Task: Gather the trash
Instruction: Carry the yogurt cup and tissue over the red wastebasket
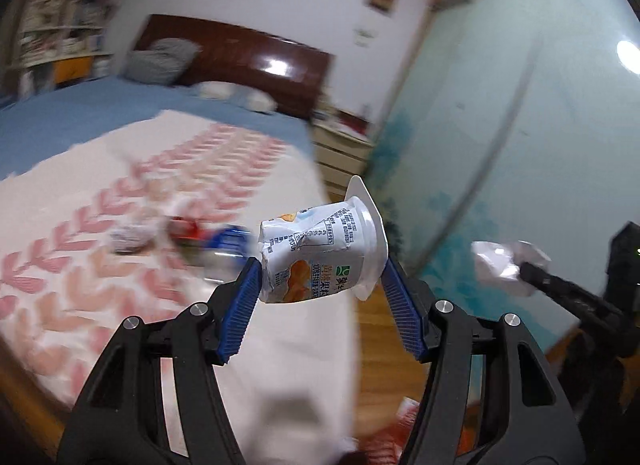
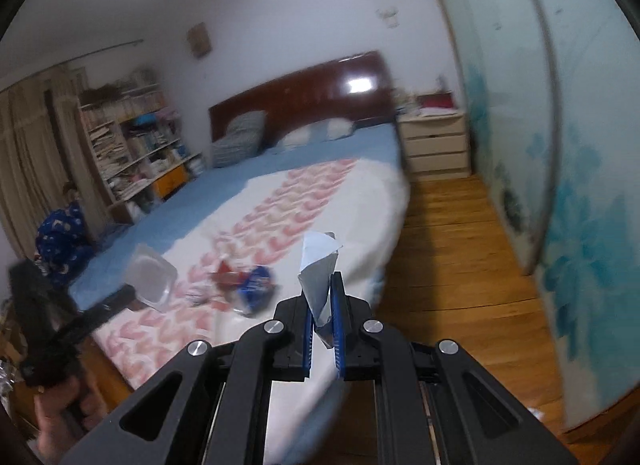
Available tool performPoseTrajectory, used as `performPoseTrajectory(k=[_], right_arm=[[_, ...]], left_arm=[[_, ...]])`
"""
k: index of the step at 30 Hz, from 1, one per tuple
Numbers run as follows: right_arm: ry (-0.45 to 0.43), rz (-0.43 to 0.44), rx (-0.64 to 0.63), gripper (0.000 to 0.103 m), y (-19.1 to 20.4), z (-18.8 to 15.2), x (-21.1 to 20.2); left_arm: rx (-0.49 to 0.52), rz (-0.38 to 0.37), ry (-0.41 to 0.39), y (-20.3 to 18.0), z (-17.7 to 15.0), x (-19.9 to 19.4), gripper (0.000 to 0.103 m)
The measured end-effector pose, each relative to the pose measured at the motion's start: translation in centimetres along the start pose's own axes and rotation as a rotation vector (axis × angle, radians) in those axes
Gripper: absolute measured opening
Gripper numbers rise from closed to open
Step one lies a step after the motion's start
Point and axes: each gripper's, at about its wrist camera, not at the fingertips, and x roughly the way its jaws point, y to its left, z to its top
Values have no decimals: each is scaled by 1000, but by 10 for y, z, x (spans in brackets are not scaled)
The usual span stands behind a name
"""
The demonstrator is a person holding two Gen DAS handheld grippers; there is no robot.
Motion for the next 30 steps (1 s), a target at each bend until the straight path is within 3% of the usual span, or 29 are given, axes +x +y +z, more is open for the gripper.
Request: performPoseTrajectory(k=[6,9,13,16,20,24,30], right_arm=[[58,-161,34,10,-117,-32,-52],[138,-246,108,10,-184,-73,-66],[288,-369,215,10,-266,-149,-62],[405,-414,299,10,-308,-207,-51],[482,-411,377,10,-335,-254,-43],[508,-408,410,10,-340,-271,-33],[518,-397,406,10,-331,-267,-11]], left_arm=[[120,-204,142,-133,-35,51,62],[152,-297,265,-190,-67,95,62],[216,-318,469,-243,-134,160,62],[269,-304,655,-267,-205,205,62],[352,-275,843,-287,-264,239,62],[455,-278,892,-298,-286,250,62],[484,-244,942,-292,-301,255,62]])
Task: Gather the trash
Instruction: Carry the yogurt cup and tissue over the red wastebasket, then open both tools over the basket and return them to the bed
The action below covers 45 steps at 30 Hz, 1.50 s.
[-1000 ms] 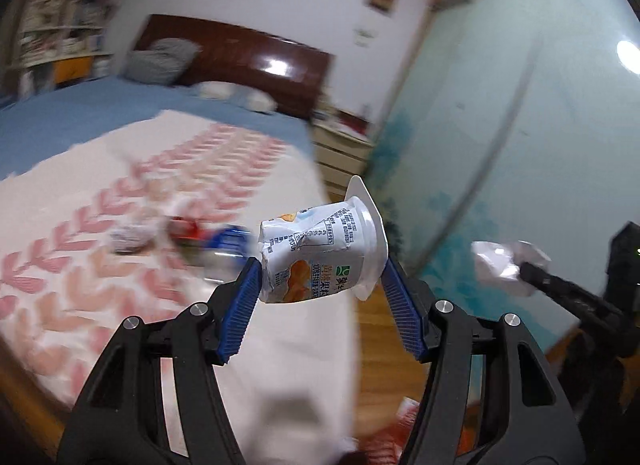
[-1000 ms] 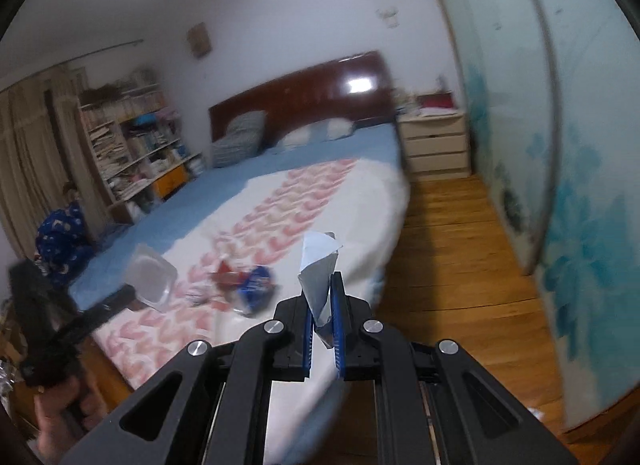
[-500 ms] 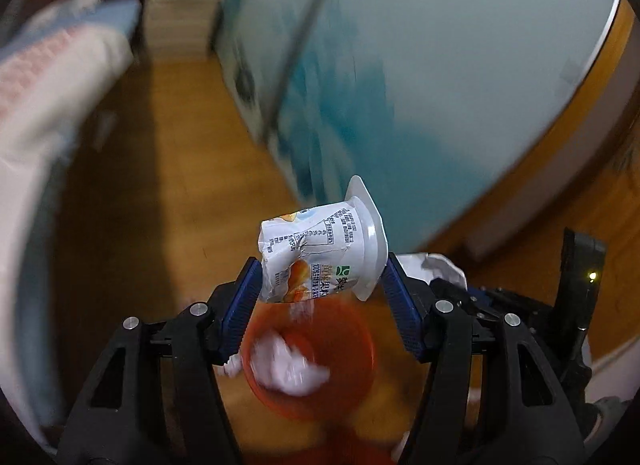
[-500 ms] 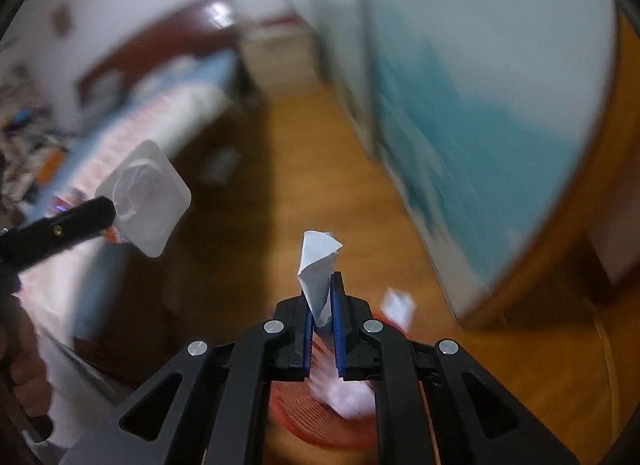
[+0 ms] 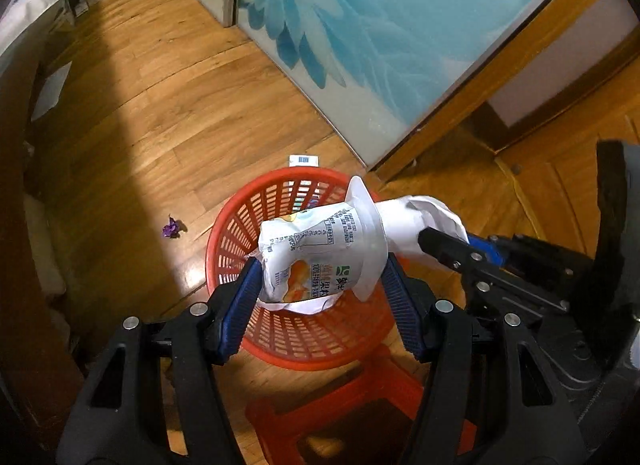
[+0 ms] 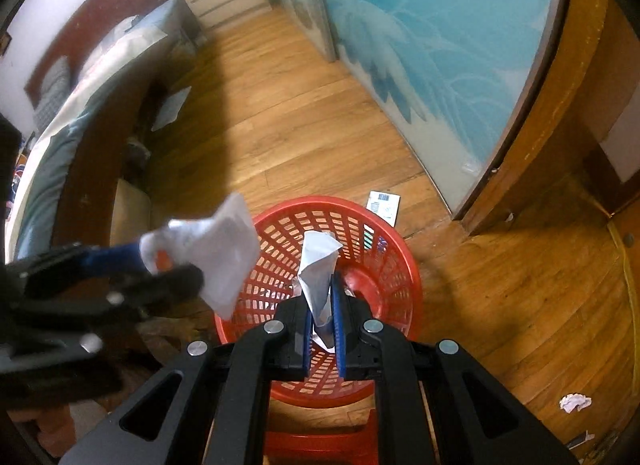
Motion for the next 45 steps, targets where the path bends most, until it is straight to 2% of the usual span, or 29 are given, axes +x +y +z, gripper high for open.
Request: performPoseTrajectory(k=[2,5,6,7,8,21,24,30,32,35,39,45], right_arm=[[4,0,6,10,8,-2,7],[5,-15,22,17,17,-6,11],[3,-25,20,36,17,-8,12],[-1,-43,19,45,18,-7,12],[-9,-46,13,48,19,-7,10],[-45,-111,-17,48,30,-3,-9],[-52,-116,-31,48,35,-1,-15],[-94,-104,-75,48,64,14,-35],[-112,-79,-110,48,88,22,-43],[-145,-33,-170,48,132,33,-55],[-184,42,-264,54,209,40,-65],[-219,156,-407,61,341,35,-68]], left_arm=[[3,5,1,-3,1,-1,62],[-25,5,6,-2,-1,0,63],[-29,12,4,-2,-1,1,64],[-32,23,1,0,-1,0,64],[-38,24,1,0,0,2,64],[-84,2,-69,11,0,-15,67],[-112,2,-93,18,1,-25,74],[-173,47,-219,52,-4,-79,75],[-210,64,-304,71,-11,-114,83],[-269,122,-443,106,-33,-170,85],[-362,238,-587,169,-82,-241,89],[-515,369,-718,264,-166,-308,90]])
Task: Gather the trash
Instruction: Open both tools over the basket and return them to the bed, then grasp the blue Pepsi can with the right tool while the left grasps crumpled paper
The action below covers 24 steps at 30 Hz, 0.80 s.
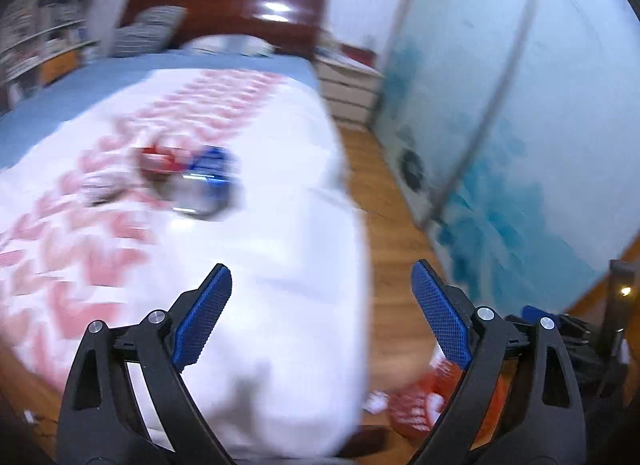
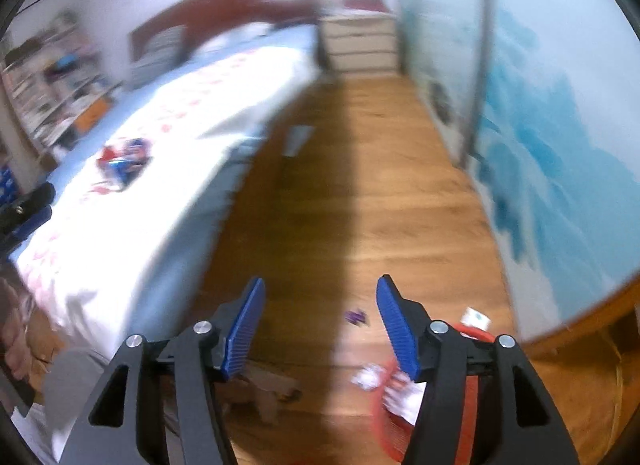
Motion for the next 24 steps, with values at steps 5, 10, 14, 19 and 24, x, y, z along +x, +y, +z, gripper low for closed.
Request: performPoseTrajectory(k=[5,10,14,19,24], right_arm=[[-58,72,-110,63,110,45,27],[-109,136,-145,69,205,96,68],[-116,147,-131,69,255,136,120],[6,130,-22,69,288,170,214],[127,224,95,62,277,164,273]], left_arm=[[-107,61,-44,83,-7,-10,91],[-197,68,-49,135,2,-9,91],[-237,80,-65,158,4,-8,91],[-307,60,-63,185,6,-4,91],[-374,13,-39,214,14,17,91]])
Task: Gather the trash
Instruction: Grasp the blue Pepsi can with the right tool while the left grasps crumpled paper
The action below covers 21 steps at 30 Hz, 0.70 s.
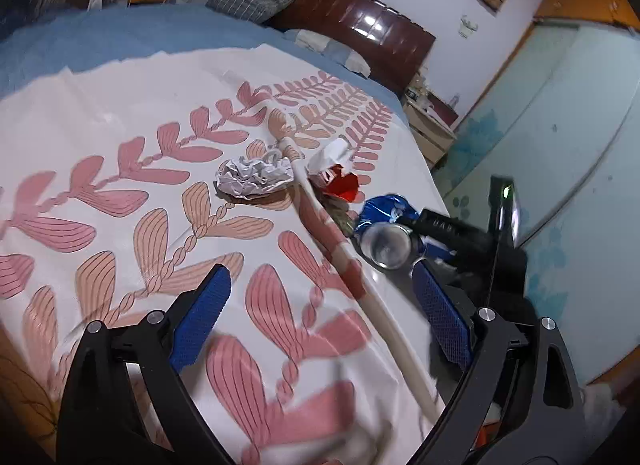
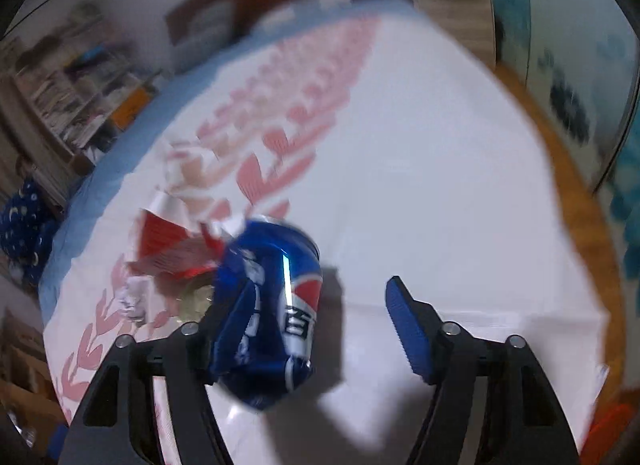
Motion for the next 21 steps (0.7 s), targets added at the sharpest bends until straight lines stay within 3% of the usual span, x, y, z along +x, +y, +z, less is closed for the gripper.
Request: performPoseTrajectory(k=[3,7,12,16,21], right_arm=[[-13,48,-43,39,9,-6,0],[-39,106,-73,31,12,-19,-16],[-115,124,-40,28,-5,-46,-63],[-167,96,-14,28,-22,-83,-109],[-169,43,-137,29,-13,-115,-124]], left_arm=[[-71,26,14,20,11,18,91],[-89,57,54,36,27,47,91],[-99,95,49,52,49,75,91],[-146,75,54,57,59,97,91],[-127,78,124,57,70,130,91]])
